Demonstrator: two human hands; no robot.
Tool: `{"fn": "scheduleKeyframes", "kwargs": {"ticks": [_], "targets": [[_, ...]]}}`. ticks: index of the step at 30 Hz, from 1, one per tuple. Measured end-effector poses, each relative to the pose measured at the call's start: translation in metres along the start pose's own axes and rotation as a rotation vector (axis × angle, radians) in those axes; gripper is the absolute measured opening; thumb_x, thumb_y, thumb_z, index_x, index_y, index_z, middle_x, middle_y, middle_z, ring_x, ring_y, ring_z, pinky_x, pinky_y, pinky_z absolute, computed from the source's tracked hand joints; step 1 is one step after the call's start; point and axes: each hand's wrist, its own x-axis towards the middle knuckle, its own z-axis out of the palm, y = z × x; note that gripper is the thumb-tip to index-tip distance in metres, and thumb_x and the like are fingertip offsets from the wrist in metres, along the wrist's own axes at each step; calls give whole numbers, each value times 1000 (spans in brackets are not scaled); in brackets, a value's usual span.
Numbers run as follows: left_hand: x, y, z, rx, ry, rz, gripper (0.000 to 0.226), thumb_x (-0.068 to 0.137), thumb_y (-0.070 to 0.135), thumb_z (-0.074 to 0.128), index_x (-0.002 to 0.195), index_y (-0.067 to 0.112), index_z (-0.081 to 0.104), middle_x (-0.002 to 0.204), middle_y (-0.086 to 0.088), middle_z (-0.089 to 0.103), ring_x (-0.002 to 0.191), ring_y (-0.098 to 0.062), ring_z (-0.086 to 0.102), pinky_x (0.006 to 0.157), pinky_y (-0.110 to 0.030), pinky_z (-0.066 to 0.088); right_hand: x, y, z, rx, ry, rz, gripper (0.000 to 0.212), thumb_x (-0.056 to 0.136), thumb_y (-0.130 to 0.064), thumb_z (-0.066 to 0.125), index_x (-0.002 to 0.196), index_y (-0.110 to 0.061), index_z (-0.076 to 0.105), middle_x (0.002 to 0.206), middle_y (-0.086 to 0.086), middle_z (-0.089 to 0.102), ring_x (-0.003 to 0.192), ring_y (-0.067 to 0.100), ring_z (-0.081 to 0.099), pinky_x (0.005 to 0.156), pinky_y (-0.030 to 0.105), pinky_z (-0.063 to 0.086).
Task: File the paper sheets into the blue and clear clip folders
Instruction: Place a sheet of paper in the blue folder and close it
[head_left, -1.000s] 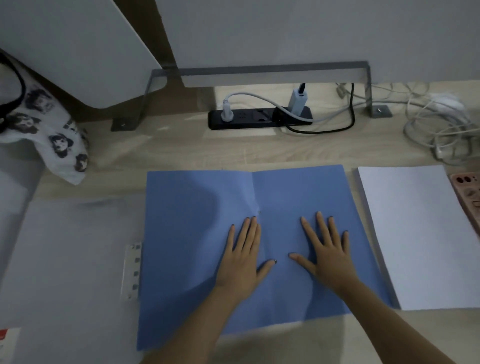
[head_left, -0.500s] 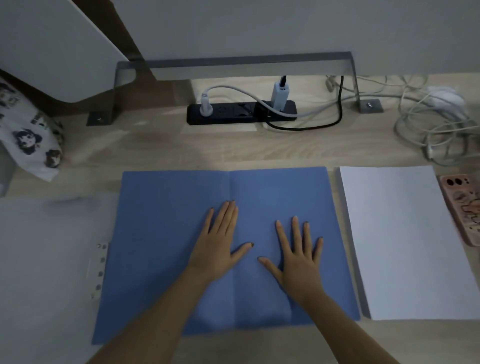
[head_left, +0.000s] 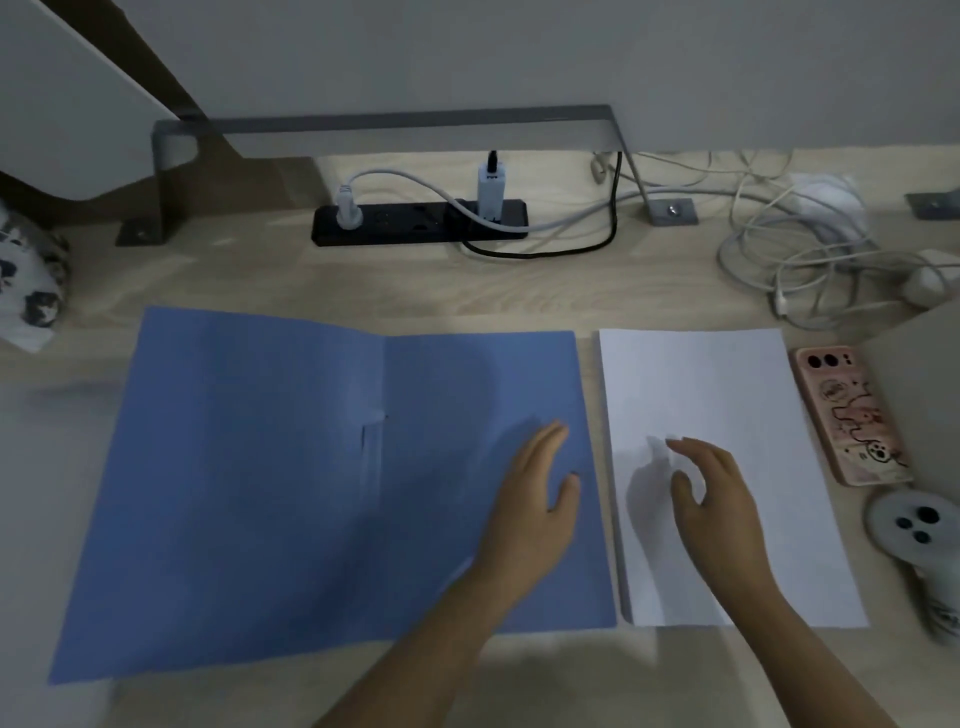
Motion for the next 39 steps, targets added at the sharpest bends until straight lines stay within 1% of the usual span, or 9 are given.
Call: {"fn": "scheduleKeyframes", "kwargs": {"ticks": [3, 6, 9, 12, 16, 21, 25, 31, 39], "targets": [[9, 25, 38, -238, -63, -192, 45, 96, 17, 43, 140, 22, 34, 146, 12, 35, 136, -7, 30, 112, -24, 27, 2, 18, 2, -41, -53, -23, 35, 90, 0, 49, 123, -6, 55, 126, 12, 55, 115, 29, 53, 95, 29, 38], [24, 34, 57, -366, -21, -354, 38, 93, 10, 42, 131, 16, 41, 125, 8, 45, 117, -9, 45, 91, -20, 36, 2, 29, 6, -125, -80, -64, 35, 87, 0, 53, 122, -3, 56, 127, 15, 56, 114, 31, 55, 95, 29, 37], [34, 36, 64, -362, 27, -504, 9, 88, 4, 41, 89, 12, 46, 89, -3, 49, 72, -10, 43, 61, -19, 35, 1, 31, 5, -143, -111, -78, 36, 87, -2, 55, 123, -4, 55, 130, 14, 54, 117, 30, 53, 96, 26, 34], [44, 39, 63, -381, 67, -579, 32, 84, 0, 38, 59, 16, 25, 59, 0, 27, 53, -14, 25, 45, -20, 23, 1, 32, 5, -141, -128, -82, 37, 88, -5, 54, 125, -5, 54, 133, 13, 51, 120, 28, 50, 96, 23, 32], [52, 36, 65, -421, 57, -658, 22, 83, 6, 39, 62, 11, 40, 69, -9, 41, 70, -22, 39, 62, -28, 33, 5, 29, 1, -105, -139, -77, 35, 91, -15, 53, 126, -11, 55, 132, 10, 50, 115, 26, 52, 89, 22, 37], [38, 34, 71, -485, 54, -579, 27, 92, 16, 39, 108, 15, 61, 108, -7, 65, 101, -23, 60, 95, -37, 49, 10, 20, -3, -16, -137, -4, 37, 88, -37, 56, 120, -19, 59, 128, 7, 51, 107, 21, 55, 89, 27, 45], [24, 37, 74, -606, 44, -471, 25, 97, 13, 39, 103, 23, 61, 94, 1, 63, 85, -9, 60, 79, -22, 50, 13, 17, -7, 110, -141, 65, 40, 82, -45, 59, 116, -24, 59, 128, 3, 52, 103, 7, 47, 85, 22, 39], [17, 40, 79, -594, 24, -430, 36, 98, 14, 38, 130, 22, 53, 128, -10, 60, 114, -16, 57, 99, -29, 47, 16, 18, -8, 137, -146, 75, 26, 84, -40, 59, 107, -31, 54, 126, 2, 53, 100, 6, 44, 80, 22, 35], [16, 44, 79, -583, 44, -422, 37, 98, 12, 38, 131, 20, 52, 131, -2, 58, 119, -14, 54, 105, -33, 43, 17, 21, -7, 127, -152, 72, 31, 87, -35, 57, 116, -24, 56, 128, 4, 52, 101, 6, 44, 80, 21, 34]]}}
